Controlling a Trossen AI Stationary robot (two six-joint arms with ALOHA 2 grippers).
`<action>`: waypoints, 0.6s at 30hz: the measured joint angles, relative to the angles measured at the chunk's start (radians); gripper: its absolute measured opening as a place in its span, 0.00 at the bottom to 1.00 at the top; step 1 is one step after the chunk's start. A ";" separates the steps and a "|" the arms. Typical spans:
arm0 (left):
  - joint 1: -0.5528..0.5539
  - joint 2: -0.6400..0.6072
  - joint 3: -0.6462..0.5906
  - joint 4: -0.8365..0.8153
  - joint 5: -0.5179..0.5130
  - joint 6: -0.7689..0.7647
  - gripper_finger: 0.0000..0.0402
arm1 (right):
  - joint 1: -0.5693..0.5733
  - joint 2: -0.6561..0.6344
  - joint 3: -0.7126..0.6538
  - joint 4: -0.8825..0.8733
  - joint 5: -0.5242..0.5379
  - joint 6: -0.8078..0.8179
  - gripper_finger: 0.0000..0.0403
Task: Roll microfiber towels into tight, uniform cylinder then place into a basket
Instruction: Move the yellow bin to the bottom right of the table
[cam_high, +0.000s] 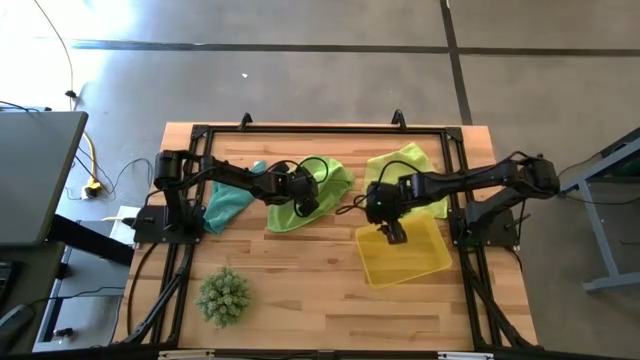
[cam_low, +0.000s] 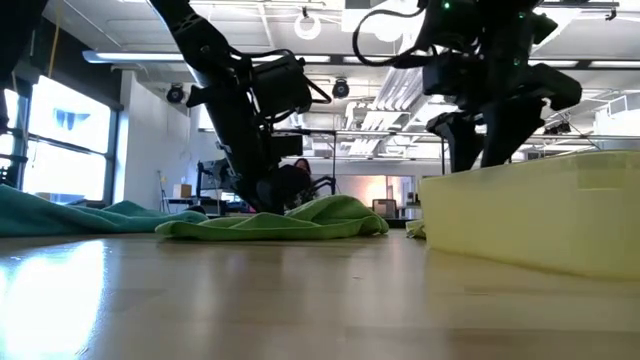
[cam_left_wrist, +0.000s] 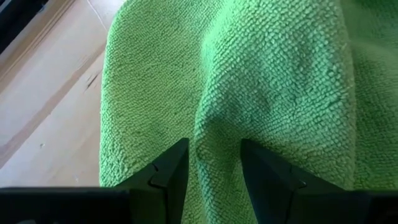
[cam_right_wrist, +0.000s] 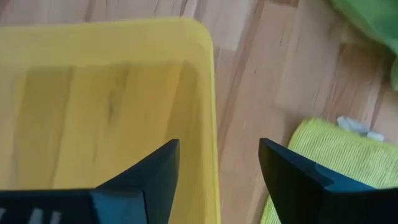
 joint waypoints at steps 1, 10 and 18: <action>0.000 0.000 0.000 0.000 0.002 0.000 0.34 | 0.000 0.001 0.000 0.006 0.000 0.000 0.50; -0.005 0.000 0.000 -0.002 0.017 0.000 0.34 | 0.005 0.094 -0.001 0.047 -0.027 0.038 0.35; -0.026 0.000 0.000 -0.003 0.017 0.001 0.34 | 0.042 0.142 -0.001 0.025 -0.022 0.019 0.16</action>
